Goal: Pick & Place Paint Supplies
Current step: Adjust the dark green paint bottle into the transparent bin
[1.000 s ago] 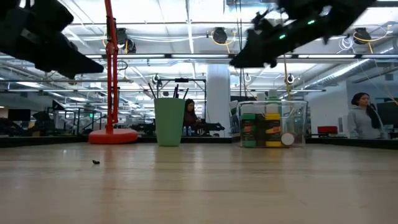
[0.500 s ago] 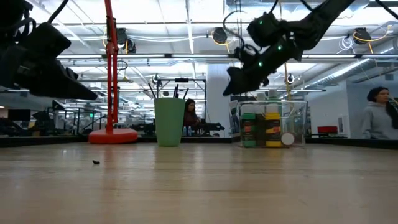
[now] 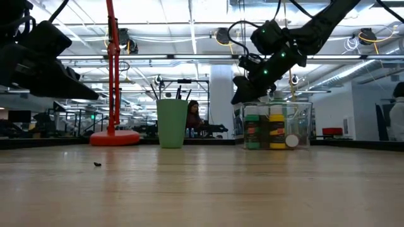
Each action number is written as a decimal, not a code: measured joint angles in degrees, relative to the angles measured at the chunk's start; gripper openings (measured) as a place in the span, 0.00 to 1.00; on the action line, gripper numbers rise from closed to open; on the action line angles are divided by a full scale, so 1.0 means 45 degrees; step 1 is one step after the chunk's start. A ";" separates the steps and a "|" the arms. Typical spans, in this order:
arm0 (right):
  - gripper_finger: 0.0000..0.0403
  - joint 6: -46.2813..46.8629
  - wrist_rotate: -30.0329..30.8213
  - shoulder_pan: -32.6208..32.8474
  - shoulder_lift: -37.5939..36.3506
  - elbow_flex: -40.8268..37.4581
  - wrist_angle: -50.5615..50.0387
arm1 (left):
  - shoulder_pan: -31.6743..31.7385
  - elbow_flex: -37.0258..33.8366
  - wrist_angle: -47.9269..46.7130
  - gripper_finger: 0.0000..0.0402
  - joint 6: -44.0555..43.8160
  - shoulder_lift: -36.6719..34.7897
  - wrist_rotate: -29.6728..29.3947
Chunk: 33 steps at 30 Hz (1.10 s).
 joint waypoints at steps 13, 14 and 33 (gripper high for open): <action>0.62 -0.0386 -0.0649 -0.0196 0.1196 0.0034 0.0429 | 0.0000 0.0000 -0.0029 0.03 0.0063 0.0000 0.0444; 0.60 -0.0375 -0.0674 -0.0196 0.1287 0.0034 0.0626 | 0.0000 0.0000 -0.0029 0.04 0.0068 0.0000 0.0448; 0.27 -0.0927 -0.1670 -0.0065 0.0238 -0.0015 0.0452 | 0.0000 0.0000 -0.0126 0.05 0.0308 0.0000 0.0873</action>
